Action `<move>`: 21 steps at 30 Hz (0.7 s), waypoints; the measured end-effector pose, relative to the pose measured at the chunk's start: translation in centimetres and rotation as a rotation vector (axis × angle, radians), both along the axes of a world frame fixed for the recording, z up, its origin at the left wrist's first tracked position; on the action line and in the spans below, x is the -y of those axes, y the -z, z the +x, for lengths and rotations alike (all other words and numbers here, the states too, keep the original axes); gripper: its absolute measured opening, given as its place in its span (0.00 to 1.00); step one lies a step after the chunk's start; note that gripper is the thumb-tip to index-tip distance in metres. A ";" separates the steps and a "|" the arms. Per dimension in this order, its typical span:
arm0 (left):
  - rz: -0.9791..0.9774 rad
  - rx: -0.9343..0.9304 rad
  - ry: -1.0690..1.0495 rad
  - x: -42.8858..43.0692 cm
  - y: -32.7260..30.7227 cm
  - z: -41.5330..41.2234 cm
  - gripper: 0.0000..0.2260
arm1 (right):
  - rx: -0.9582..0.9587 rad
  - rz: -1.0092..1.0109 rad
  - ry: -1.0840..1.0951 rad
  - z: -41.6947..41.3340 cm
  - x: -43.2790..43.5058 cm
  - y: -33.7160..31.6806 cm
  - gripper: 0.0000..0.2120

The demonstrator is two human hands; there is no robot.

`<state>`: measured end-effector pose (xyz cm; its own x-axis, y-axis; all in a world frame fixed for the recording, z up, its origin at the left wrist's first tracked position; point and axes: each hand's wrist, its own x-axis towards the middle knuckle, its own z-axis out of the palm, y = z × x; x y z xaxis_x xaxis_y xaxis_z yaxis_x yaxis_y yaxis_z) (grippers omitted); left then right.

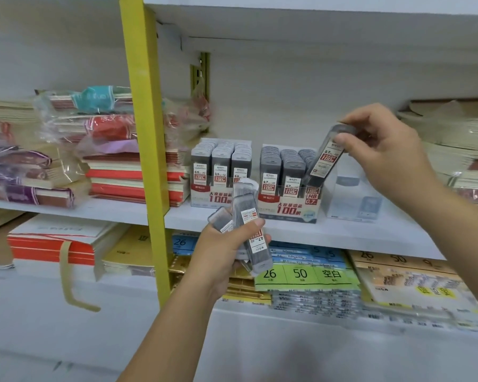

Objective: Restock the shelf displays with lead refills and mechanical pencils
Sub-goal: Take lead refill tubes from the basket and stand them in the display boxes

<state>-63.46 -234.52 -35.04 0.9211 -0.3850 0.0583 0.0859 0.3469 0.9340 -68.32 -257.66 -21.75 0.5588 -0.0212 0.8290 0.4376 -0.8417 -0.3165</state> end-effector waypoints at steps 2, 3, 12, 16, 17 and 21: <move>-0.002 -0.002 -0.001 0.0 -0.1 0.1 0.31 | 0.026 -0.017 0.012 0.4 0.6 -0.1 0.13; -0.001 -0.003 -0.005 0.0 -0.1 0.1 0.31 | 0.024 -0.028 0.021 0.6 0.9 0.0 0.12; 0.010 0.018 -0.006 0.1 -0.2 0.1 0.35 | -0.115 -0.190 0.143 2.5 1.0 1.8 0.10; 0.016 0.031 -0.005 0.0 -0.3 0.1 0.35 | -0.193 -0.209 0.213 2.2 0.4 4.1 0.16; 0.019 0.034 -0.005 0.0 -0.3 0.1 0.35 | -0.179 -0.209 0.238 2.0 0.3 4.5 0.17; 0.036 0.058 0.020 -0.3 -0.4 -0.1 0.34 | -0.005 -0.199 0.249 0.6 -1.6 5.9 0.14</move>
